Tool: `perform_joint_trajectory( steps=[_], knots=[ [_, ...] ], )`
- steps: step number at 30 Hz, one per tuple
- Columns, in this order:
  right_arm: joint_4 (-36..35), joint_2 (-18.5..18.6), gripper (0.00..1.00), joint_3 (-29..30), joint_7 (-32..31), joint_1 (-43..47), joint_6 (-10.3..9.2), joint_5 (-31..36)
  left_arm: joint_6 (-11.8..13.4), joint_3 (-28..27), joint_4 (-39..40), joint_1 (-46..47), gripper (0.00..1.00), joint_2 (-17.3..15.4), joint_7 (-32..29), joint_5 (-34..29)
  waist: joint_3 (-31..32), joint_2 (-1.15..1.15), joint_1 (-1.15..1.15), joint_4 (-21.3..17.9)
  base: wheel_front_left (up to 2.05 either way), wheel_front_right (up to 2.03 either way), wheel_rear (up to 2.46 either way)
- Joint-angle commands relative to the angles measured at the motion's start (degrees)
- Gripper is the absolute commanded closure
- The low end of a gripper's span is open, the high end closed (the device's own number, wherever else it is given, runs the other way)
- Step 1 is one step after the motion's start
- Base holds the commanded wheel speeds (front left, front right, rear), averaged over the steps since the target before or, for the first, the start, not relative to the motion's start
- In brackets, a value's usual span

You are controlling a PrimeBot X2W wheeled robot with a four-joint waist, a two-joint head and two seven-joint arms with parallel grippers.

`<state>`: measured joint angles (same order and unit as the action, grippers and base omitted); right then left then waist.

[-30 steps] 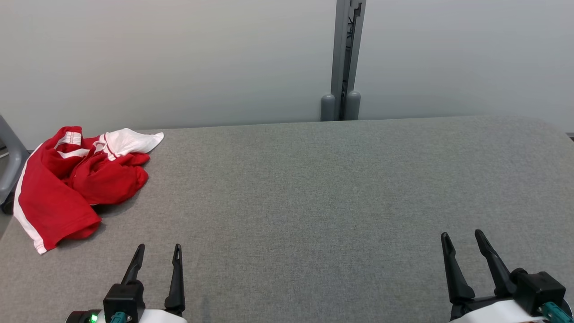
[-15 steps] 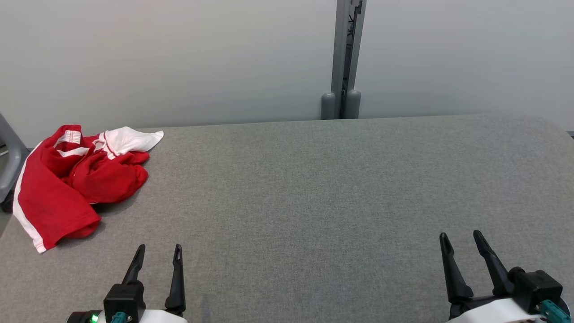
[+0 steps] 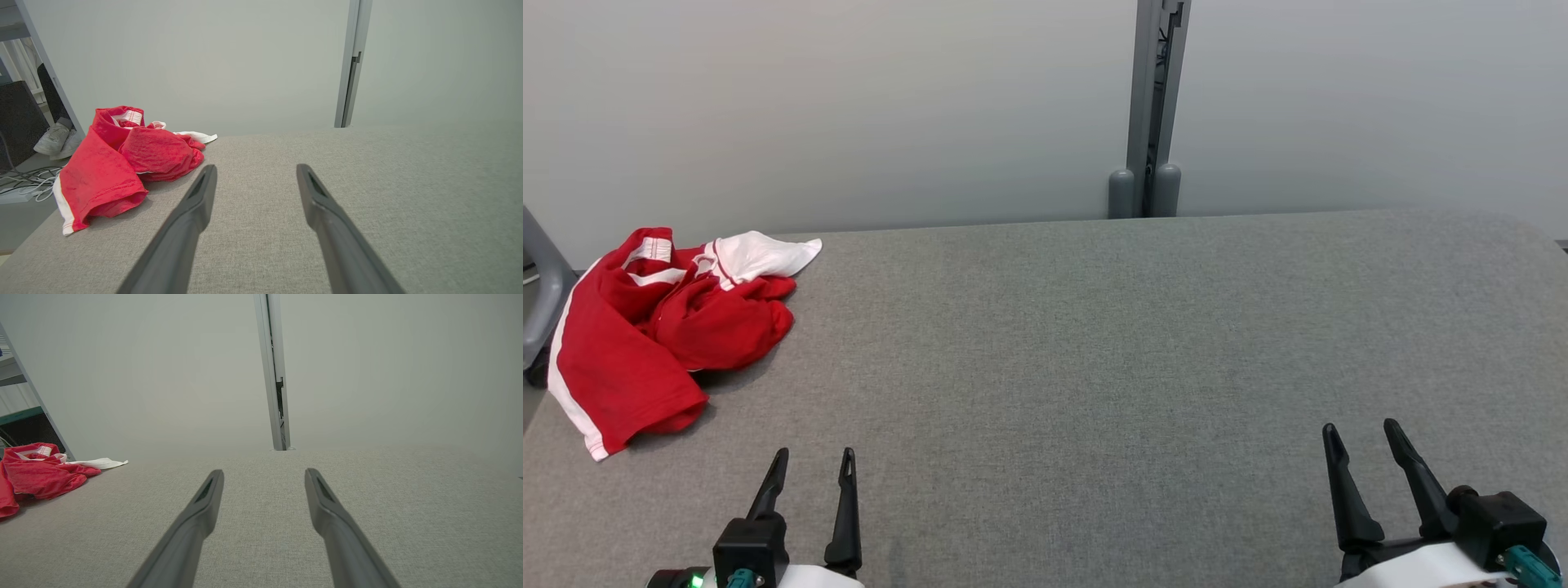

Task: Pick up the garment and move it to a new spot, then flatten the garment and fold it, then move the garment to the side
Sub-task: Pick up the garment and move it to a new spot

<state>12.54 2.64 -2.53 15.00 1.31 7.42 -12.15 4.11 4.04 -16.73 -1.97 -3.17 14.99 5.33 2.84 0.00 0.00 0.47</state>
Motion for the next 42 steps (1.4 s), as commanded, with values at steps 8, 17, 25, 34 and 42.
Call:
perform_joint_trajectory(
  steps=[8,17,25,34,42],
  knots=[
    [-0.2,0.4,0.0,0.3,0.3,-0.2,0.13,-0.2,-0.3,0.0,-0.2,1.1,0.0,-0.2,0.3,-0.2,-0.1,0.0,0.0,1.0,0.0,0.0,0.0],
    [-0.6,0.4,0.0,0.4,0.3,0.1,0.13,-0.4,-0.5,0.1,-0.2,1.6,0.0,-0.4,0.3,-0.8,-0.2,0.0,0.0,7.5,0.0,0.0,0.0],
    [-0.8,0.4,0.0,0.9,0.3,0.2,0.13,-1.3,-1.0,0.5,0.1,1.8,0.0,-0.6,0.3,-0.6,-0.7,0.0,0.0,18.0,0.0,0.0,0.0],
    [-0.8,0.4,0.0,0.0,0.3,-0.6,0.13,-1.8,-0.7,-0.3,0.8,0.6,0.0,-0.7,0.3,0.0,-1.7,0.0,0.0,26.2,0.0,0.0,0.0],
    [-1.6,0.4,0.0,-0.5,0.3,-1.7,0.13,-0.5,-0.8,-1.5,1.9,-0.3,0.0,-0.8,0.2,1.1,-4.5,0.0,0.0,27.3,0.0,0.0,0.0]
  ],
)
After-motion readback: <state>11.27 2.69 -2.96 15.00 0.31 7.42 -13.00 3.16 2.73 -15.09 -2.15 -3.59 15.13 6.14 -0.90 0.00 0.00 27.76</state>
